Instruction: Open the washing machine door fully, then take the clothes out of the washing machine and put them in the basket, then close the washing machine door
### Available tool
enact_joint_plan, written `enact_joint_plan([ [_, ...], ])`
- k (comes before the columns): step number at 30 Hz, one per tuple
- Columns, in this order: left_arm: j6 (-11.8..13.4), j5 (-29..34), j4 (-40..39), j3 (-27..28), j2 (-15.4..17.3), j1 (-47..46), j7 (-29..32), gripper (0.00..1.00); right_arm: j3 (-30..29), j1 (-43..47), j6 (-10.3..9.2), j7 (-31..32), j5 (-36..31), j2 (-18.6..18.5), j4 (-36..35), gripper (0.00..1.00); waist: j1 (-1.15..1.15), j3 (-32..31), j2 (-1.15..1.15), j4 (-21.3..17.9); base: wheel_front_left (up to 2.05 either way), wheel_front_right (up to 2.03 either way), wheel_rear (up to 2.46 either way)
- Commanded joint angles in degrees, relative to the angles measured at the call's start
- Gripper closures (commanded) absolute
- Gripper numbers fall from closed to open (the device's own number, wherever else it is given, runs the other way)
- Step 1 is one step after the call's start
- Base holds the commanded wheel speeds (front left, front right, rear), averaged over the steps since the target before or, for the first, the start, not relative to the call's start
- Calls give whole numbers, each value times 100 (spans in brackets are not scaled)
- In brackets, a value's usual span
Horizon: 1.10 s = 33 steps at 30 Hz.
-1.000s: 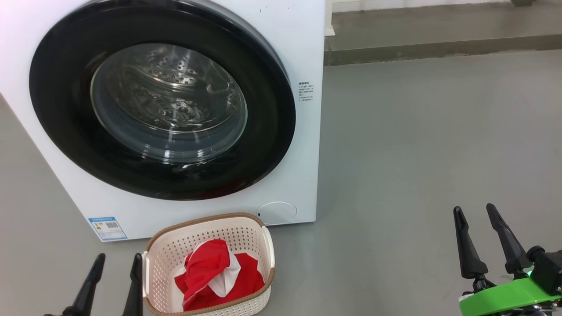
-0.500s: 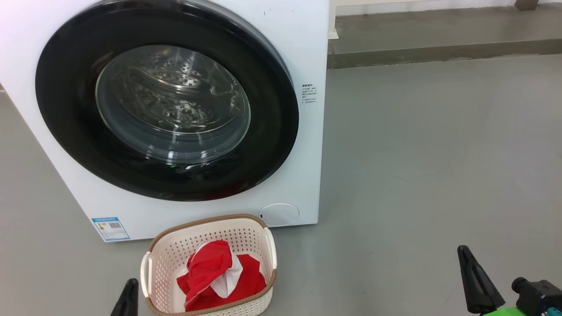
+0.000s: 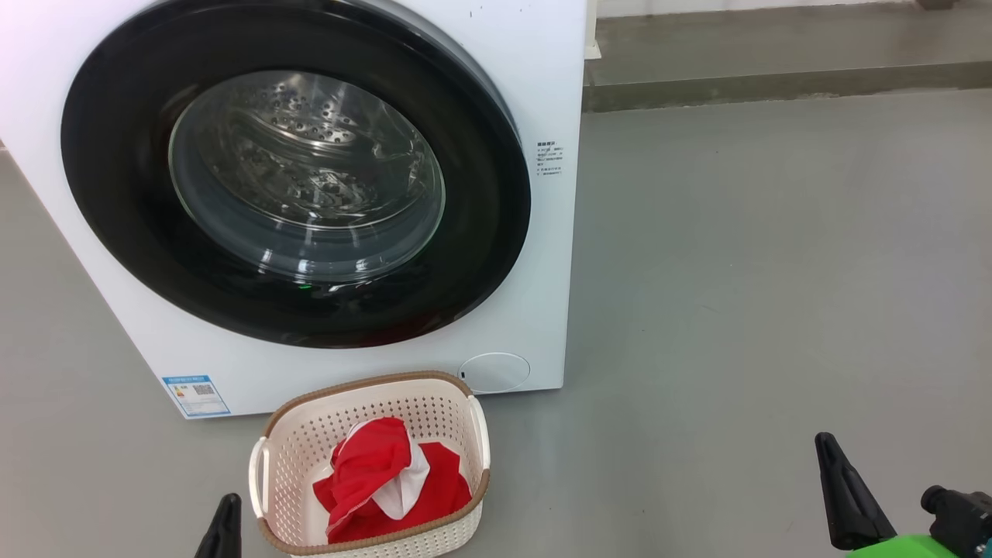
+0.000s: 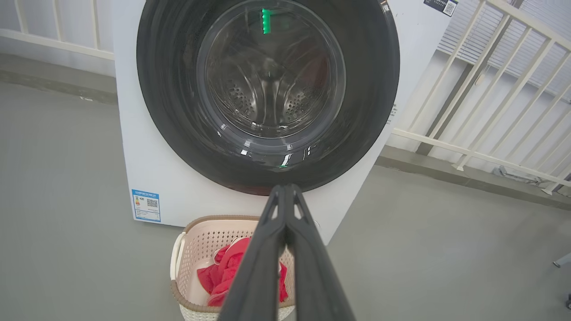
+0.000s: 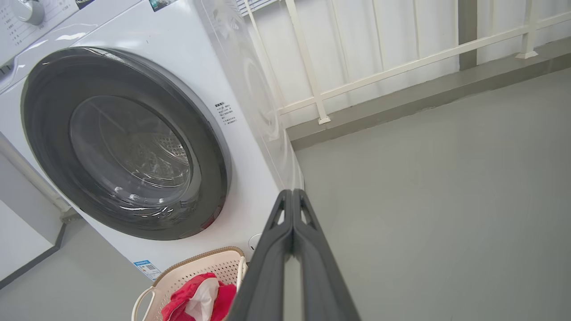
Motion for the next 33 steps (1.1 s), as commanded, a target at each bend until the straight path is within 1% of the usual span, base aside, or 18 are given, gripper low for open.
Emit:
enact_joint_plan([
  [1, -7, -240, -100, 73, 67, -253, 45, 100, -32, -309, -1, 48, 276, -51, -124, 100, -1, 13, 0, 6, 0, 0, 0],
  [33, -17, -2186, 56, 152, -14, -572, 554, 100, -98, -602, -3, 570, 2059, -18, -55, 100, -1, 172, 0, 76, 0, 0, 0],
])
